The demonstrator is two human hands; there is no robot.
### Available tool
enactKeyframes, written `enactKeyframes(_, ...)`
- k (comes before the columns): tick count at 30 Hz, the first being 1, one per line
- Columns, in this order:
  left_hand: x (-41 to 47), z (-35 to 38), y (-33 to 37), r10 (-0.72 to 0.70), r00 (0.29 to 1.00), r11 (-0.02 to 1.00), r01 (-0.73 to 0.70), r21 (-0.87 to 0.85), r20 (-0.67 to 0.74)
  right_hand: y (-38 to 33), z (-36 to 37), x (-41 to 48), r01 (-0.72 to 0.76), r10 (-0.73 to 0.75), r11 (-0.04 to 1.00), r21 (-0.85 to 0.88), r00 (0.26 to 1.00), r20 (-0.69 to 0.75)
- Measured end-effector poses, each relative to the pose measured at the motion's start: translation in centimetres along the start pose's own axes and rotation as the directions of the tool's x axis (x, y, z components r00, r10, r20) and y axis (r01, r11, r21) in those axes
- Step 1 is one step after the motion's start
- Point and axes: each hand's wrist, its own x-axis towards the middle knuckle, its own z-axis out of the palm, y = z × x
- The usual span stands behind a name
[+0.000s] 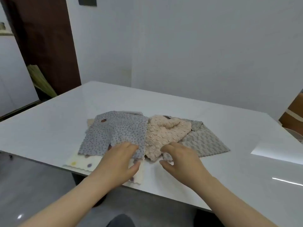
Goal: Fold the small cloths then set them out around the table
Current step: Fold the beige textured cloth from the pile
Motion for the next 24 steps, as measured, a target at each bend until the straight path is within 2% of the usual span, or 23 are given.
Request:
enactKeyframes(9, 0.7, 2.8, -2.0, 0.019, 0.999, 1.0, -0.02, 0.019, 0.041, 0.1, 3.6, 2.9, -0.009, 0.009, 1.0, -0.003, 1.0, -0.012)
enactKeyframes(13, 1.6, 3.6, -2.6, 0.025, 1.0, 0.999, -0.025, 0.039, -0.016, 0.4, 5.1, 4.1, -0.056, 0.056, 0.998, -0.033, 0.998, -0.001)
enactKeyframes(16, 2.6, 3.4, -3.1, -0.018, 0.999, 1.0, 0.017, 0.024, 0.04, 1.0, 5.9, 5.1, -0.051, 0.051, 0.998, -0.026, 0.999, -0.018)
enactKeyframes(21, 4.3, 3.3, -4.2, -0.041, 0.997, 0.999, 0.039, 0.023, 0.066, 2.1, 4.7, 5.7, -0.046, 0.048, 0.999, 0.011, 0.986, -0.158)
enactKeyframes(24, 5.5, 3.1, -4.7, -0.051, 0.995, 0.998, 0.048, 0.033, 0.08, 2.7, 2.1, 6.3, -0.093, 0.113, 0.991, 0.091, 0.962, -0.248)
